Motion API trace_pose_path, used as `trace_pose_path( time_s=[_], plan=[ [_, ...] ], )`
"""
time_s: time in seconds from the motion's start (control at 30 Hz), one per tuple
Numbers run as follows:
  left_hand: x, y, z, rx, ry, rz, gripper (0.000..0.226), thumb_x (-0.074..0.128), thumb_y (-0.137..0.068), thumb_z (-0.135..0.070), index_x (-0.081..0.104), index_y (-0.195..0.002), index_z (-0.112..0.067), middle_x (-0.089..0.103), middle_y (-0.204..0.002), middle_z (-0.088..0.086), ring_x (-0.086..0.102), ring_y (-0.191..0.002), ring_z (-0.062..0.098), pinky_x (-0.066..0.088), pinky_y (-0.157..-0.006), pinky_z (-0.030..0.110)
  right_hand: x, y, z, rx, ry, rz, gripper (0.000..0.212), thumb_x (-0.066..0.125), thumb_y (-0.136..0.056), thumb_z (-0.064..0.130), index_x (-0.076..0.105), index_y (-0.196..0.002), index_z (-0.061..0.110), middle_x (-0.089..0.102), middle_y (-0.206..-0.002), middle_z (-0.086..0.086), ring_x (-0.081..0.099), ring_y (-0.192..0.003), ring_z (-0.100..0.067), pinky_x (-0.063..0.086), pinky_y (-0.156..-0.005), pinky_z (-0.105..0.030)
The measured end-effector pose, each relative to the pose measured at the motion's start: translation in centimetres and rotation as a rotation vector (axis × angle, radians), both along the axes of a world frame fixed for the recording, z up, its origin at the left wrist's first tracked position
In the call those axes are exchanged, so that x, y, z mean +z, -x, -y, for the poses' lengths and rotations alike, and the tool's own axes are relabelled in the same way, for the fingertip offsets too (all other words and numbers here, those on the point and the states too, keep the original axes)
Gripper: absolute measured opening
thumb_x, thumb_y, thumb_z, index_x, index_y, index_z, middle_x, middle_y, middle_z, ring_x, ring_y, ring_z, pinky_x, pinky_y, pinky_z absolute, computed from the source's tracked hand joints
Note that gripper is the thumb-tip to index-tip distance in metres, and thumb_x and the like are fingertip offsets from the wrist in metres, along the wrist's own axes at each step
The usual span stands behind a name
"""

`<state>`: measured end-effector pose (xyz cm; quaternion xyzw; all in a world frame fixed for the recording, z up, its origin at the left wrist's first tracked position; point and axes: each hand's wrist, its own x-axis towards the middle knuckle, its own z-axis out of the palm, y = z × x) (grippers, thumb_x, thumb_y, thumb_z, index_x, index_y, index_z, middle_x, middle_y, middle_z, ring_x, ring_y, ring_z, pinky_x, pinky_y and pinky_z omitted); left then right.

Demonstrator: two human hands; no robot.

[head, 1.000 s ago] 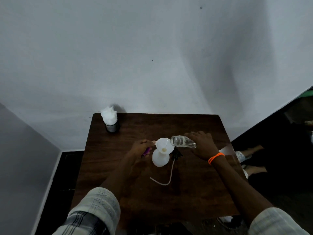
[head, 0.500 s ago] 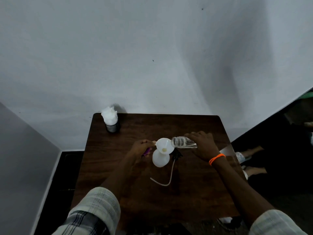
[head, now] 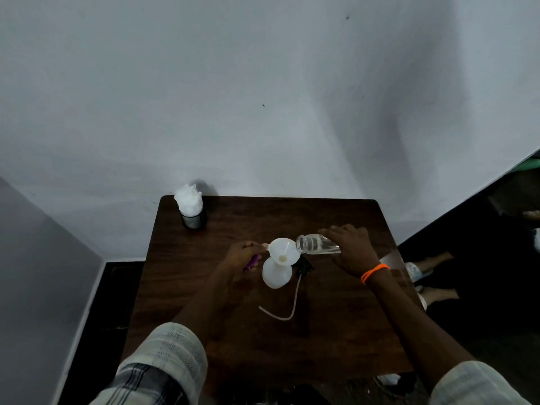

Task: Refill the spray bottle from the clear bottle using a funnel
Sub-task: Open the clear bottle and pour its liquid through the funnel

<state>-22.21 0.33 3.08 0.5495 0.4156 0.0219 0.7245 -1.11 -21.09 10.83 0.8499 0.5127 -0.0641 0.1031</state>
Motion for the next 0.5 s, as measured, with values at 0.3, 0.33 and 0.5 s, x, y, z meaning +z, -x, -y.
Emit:
trace_pose_path(
  time_s=[0.3,0.33,0.5],
  plan=[
    [-0.63,-0.19,0.08,0.004,-0.004,0.002,0.010,0.072,-0.090,-0.018,0.073,-0.090,-0.008,0.063,-0.071,0.011,0.053,-0.052,0.016,0.044,-0.044,0.027,0.75,-0.17,0.00,0.022,0.008,0.028,0.078,0.080,-0.054,0.032,0.062,-0.130,0.035,0.068,-0.117,0.006,0.062,-0.092,-0.027,0.037,-0.071,-0.037],
    [-0.59,-0.16,0.12,0.002,-0.014,-0.001,0.009,0.070,-0.091,-0.017,0.073,-0.088,-0.009,0.062,-0.070,0.011,0.052,-0.052,0.017,0.044,-0.043,0.026,0.80,-0.15,0.02,0.024,0.008,0.029,0.077,0.080,-0.055,0.033,0.062,-0.130,0.035,0.068,-0.118,0.006,0.062,-0.093,-0.027,0.037,-0.071,-0.037],
    [-0.92,-0.08,-0.10,-0.013,-0.026,-0.009,0.007,0.070,-0.091,-0.016,0.073,-0.089,-0.010,0.064,-0.075,0.012,0.055,-0.056,0.018,0.046,-0.047,0.029,0.95,-0.08,0.04,0.030,0.008,0.042,0.073,0.075,-0.059,0.034,0.061,-0.131,0.035,0.067,-0.119,0.006,0.061,-0.095,-0.027,0.037,-0.072,-0.038]
  ],
)
